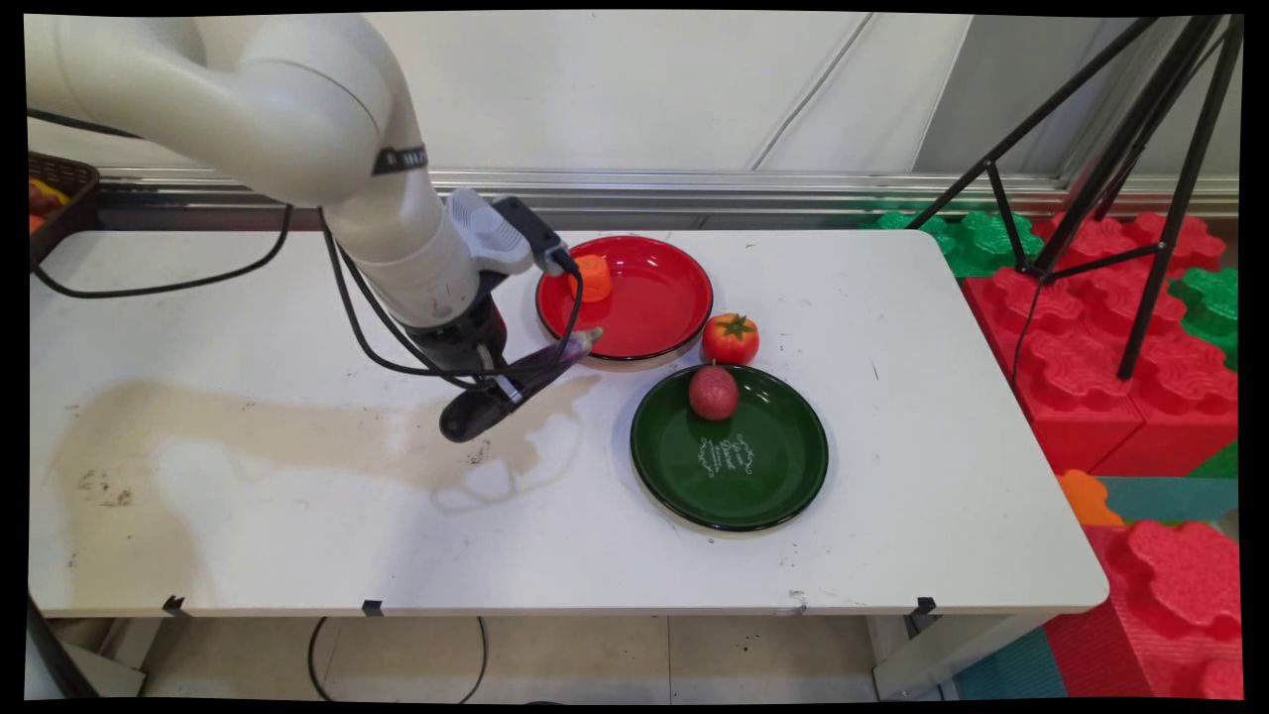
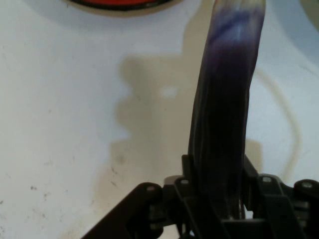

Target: Place the picked object on the table

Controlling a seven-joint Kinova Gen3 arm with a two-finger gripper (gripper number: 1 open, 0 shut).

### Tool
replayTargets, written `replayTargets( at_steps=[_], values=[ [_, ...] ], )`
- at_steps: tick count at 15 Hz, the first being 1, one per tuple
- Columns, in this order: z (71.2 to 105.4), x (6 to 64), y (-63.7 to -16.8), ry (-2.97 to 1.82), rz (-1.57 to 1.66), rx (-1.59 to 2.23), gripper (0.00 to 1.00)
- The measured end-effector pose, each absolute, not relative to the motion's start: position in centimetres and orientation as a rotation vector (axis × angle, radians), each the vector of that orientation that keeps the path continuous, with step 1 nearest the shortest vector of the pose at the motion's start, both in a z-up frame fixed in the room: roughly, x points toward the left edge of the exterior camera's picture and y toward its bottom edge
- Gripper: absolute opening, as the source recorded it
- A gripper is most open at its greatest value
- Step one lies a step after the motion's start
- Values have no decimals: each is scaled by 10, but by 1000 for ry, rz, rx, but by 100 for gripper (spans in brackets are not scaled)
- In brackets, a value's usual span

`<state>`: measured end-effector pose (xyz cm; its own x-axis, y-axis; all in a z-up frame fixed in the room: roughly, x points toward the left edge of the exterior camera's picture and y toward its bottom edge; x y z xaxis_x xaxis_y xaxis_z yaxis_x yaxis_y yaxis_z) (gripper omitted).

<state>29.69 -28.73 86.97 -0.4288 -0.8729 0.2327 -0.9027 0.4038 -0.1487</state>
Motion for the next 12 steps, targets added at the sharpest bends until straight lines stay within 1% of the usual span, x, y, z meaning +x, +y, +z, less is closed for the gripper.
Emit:
replayTargets(
  at_steps=[6, 10, 11, 12],
  values=[
    [840, 299, -300, -2554, 350, 1629, 0],
    [826, 297, -309, -2566, 338, 1610, 0],
    [825, 297, -310, -2567, 339, 1605, 100],
    [824, 296, -311, -2569, 342, 1600, 100]
  ],
)
